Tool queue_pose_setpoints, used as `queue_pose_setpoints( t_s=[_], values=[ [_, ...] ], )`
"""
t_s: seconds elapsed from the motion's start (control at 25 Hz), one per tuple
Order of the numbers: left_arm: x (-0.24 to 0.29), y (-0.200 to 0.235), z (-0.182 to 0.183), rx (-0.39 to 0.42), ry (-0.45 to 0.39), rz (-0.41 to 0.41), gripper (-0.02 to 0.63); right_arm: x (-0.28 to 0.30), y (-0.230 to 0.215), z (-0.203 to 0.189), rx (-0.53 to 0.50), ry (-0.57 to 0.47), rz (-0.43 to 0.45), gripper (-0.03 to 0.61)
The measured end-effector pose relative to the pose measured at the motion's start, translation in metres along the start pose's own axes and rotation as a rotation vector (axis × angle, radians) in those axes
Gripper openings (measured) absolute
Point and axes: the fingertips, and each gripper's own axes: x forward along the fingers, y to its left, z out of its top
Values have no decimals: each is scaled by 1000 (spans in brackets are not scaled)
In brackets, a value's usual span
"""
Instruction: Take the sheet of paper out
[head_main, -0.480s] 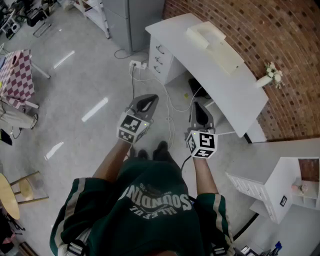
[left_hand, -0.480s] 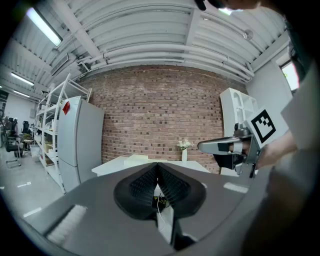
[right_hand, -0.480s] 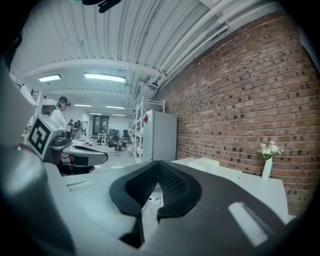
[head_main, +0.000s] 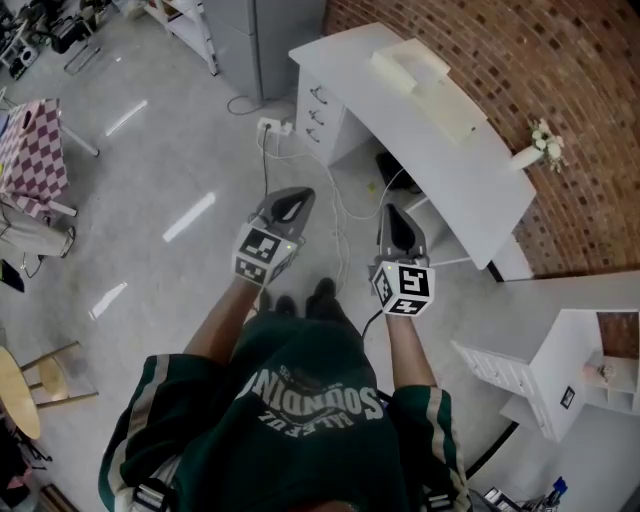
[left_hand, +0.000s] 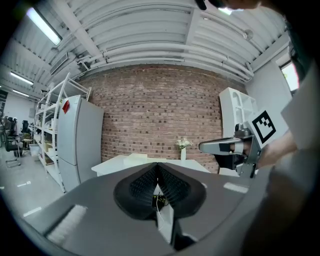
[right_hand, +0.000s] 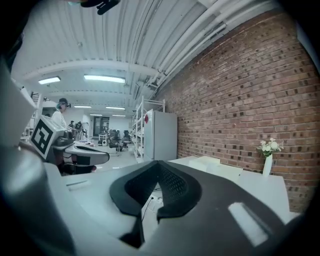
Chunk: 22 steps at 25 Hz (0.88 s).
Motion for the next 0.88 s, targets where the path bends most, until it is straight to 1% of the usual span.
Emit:
queue_pose_setpoints(
  t_s=[0.2, 0.36, 0.68, 0.88],
  values=[
    [-1, 1, 0, -4, -4, -4, 11, 0, 3, -2, 6, 9, 7, 0],
    [-1, -1, 5, -2, -13, -12, 11, 0, 2, 0, 15, 4, -5, 0],
    [-5, 2, -3, 1, 9, -25, 11, -2, 8, -1, 16, 0, -21, 0],
    [-5, 6, -1, 1, -10, -30, 11, 0, 12, -2, 23, -3, -26, 0]
  ],
)
